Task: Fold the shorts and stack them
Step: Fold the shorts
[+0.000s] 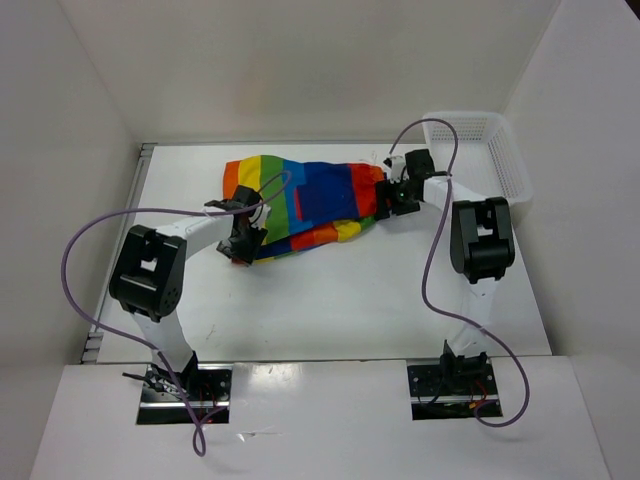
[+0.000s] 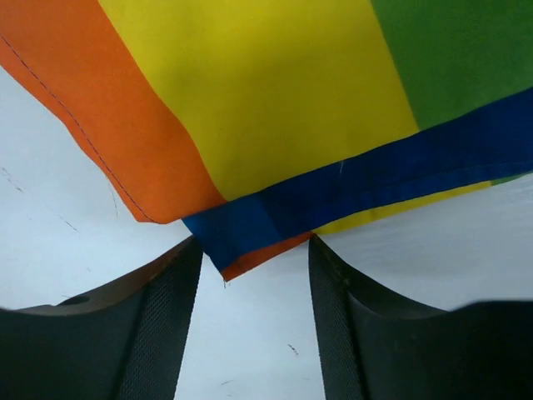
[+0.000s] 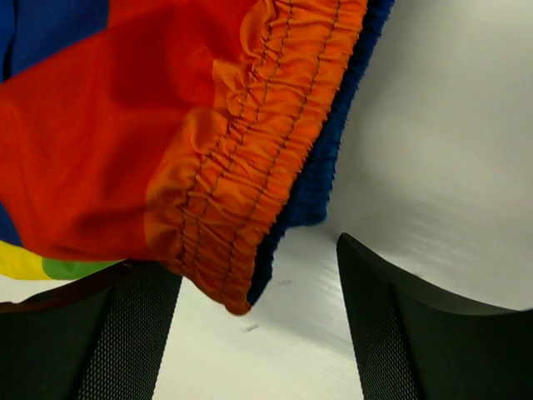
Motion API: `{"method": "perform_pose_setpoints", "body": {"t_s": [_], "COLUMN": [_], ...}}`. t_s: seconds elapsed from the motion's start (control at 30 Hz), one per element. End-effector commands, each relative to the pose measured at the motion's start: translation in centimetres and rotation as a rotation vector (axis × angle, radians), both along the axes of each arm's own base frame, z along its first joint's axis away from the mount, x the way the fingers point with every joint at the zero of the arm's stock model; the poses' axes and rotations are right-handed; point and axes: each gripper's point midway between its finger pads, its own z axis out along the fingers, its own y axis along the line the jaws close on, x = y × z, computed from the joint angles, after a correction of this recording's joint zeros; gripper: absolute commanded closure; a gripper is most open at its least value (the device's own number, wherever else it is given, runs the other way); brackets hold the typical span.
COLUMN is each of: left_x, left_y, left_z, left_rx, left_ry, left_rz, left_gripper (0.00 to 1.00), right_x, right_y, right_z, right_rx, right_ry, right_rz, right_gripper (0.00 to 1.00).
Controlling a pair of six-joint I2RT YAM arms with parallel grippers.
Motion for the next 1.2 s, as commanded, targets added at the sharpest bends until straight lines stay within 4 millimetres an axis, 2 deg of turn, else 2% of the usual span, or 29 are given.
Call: {"method": "perform_pose_setpoints", "body": {"t_s": [0.0, 0.03, 0.07, 0.13, 0.17, 0.2, 0.23, 0.27, 0.33, 0.37, 0.43, 0.5, 0.53, 0.67, 0.7, 0.8, 0.9, 1.0, 1.03, 1.13, 1.17], "left_x": [-0.3, -0.1, -0.3, -0.4, -0.5, -0.6, -0.6, -0.3, -0.4, -0.1, -0.1, -0.1, 0.3, 0.3, 0.0, 0.3, 0.2, 0.2, 0.2, 0.2, 0.2], "left_y": [0.6, 0.6, 0.6, 0.7, 0.7, 0.6, 0.6, 0.5, 0.2, 0.2, 0.2, 0.3, 0.2, 0.2, 0.3, 0.0, 0.1, 0.1, 0.1, 0.1, 0.1], "left_z": [-1.9, -2.1, -2.7, -3.0, -3.3, -3.3, -3.3, -3.4, -3.4, -3.5, -3.5, -3.5, -3.2, -3.2, -3.3, -3.1, -3.4, -3.4, -3.4, -3.4, -3.4], "left_rx": [0.047, 0.046, 0.052, 0.055, 0.058, 0.049, 0.049, 0.049, 0.036, 0.036, 0.036, 0.046, 0.043, 0.043, 0.046, 0.035, 0.037, 0.037, 0.037, 0.037, 0.037], "left_ry": [0.024, 0.021, 0.038, 0.047, 0.056, 0.058, 0.059, 0.059, 0.063, 0.061, 0.061, 0.058, 0.049, 0.049, 0.058, 0.052, 0.061, 0.061, 0.061, 0.061, 0.061], "left_rz": [0.0, 0.0, 0.0, 0.0, 0.0, -0.003, -0.003, -0.003, -0.006, -0.006, -0.006, -0.003, -0.003, -0.003, -0.003, -0.006, -0.006, -0.006, -0.006, -0.006, -0.006], "left_gripper": [0.4, 0.45, 0.57, 0.67, 0.71, 0.77, 0.8, 0.82, 0.87, 0.87, 0.88, 0.9, 0.9, 0.91, 0.91, 0.91, 0.91, 0.91, 0.91, 0.91, 0.91], "right_x": [1.7, 1.9, 2.6, 3.0, 3.7, 3.6, 4.1, 4.6, 5.0, 5.2, 6.7, 7.2, 7.6, 7.3, 6.9, 6.7, 6.9, 7.0, 7.4, 7.9, 8.1], "right_y": [2.0, 2.1, 2.2, 2.4, 2.5, 2.5, 3.1, 3.1, 4.4, 4.5, 4.9, 5.3, 5.3, 6.1, 7.2, 7.8, 7.9, 8.6, 7.8, 8.4, 8.3], "right_z": [0.7, 0.1, 0.8, 0.4, 1.0, 0.3, 0.9, 0.3, 0.9, 0.9, 2.0, 2.3, 2.3, 2.4, 3.1, 4.5, 4.7, 3.6, 2.6, 1.5, 1.8], "right_rx": [0.092, 0.101, 0.109, 0.121, 0.131, 0.129, 0.138, 0.137, 0.172, 0.182, 0.166, 0.163, 0.164, 0.183, 0.22, 0.27, 0.293, 0.279, 0.247, 0.205, 0.204], "right_ry": [-0.018, -0.002, -0.025, -0.017, -0.04, -0.027, -0.047, -0.041, -0.052, -0.045, -0.096, -0.105, -0.11, -0.102, -0.093, -0.087, -0.076, -0.055, -0.047, -0.048, -0.048], "right_rz": [0.002, -0.016, -0.022, -0.042, -0.049, -0.05, -0.047, -0.048, -0.013, -0.027, -0.03, -0.052, -0.052, -0.038, -0.027, -0.042, -0.085, -0.124, -0.186, -0.253, -0.276], "right_gripper": [0.22, 0.22, 0.22, 0.22, 0.22, 0.22, 0.22, 0.25, 0.25, 0.25, 0.25, 0.18, 0.18, 0.18, 0.18, 0.18, 0.18, 0.18, 0.2, 0.26, 0.31]}}
